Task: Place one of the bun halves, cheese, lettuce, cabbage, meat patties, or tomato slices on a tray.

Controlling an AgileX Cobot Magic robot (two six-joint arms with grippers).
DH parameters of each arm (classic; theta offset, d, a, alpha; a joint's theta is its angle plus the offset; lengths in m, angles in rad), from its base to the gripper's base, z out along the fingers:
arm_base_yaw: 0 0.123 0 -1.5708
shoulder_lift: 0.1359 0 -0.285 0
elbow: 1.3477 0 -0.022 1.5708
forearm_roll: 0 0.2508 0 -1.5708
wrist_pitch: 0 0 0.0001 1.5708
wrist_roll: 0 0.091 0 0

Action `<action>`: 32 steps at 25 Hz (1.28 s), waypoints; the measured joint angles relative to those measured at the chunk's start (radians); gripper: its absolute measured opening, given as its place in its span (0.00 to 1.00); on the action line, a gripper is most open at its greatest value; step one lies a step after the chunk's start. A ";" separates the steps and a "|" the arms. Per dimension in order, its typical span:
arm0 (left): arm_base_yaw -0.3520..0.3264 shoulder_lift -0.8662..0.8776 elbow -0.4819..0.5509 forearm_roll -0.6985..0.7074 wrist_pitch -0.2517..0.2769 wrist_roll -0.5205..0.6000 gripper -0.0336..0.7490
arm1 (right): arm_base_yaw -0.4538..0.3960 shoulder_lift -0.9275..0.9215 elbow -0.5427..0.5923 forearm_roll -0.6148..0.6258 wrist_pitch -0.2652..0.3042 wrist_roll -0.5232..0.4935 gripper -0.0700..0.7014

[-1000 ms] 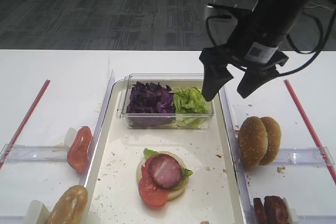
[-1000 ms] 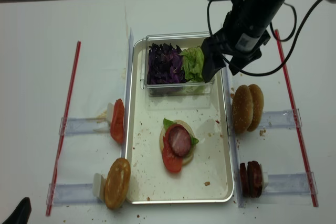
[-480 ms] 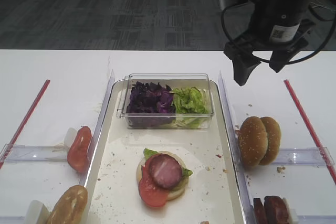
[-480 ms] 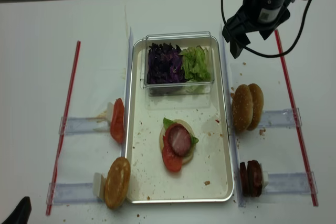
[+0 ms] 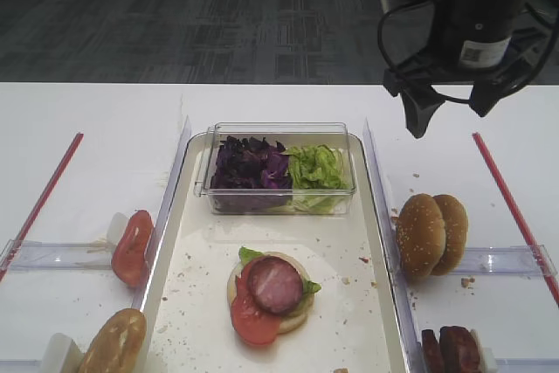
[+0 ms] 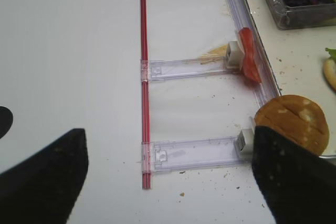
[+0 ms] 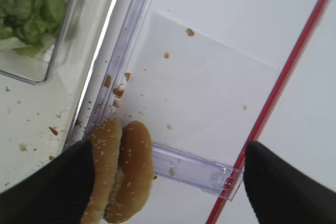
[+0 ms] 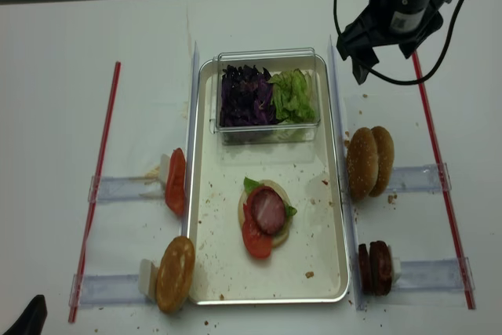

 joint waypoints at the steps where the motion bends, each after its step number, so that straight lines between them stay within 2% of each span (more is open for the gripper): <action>1: 0.000 0.000 0.000 0.000 0.000 0.000 0.83 | -0.008 0.000 0.000 -0.009 0.000 0.007 0.88; 17: 0.000 0.000 0.000 0.000 0.000 0.000 0.83 | -0.321 0.004 0.000 0.007 0.000 0.013 0.88; 21: 0.000 0.000 0.000 0.000 0.000 0.000 0.83 | -0.347 0.004 0.000 0.007 0.000 0.009 0.88; 32: 0.000 0.000 0.000 0.000 0.000 0.000 0.83 | -0.347 -0.023 0.014 0.040 0.002 -0.018 0.88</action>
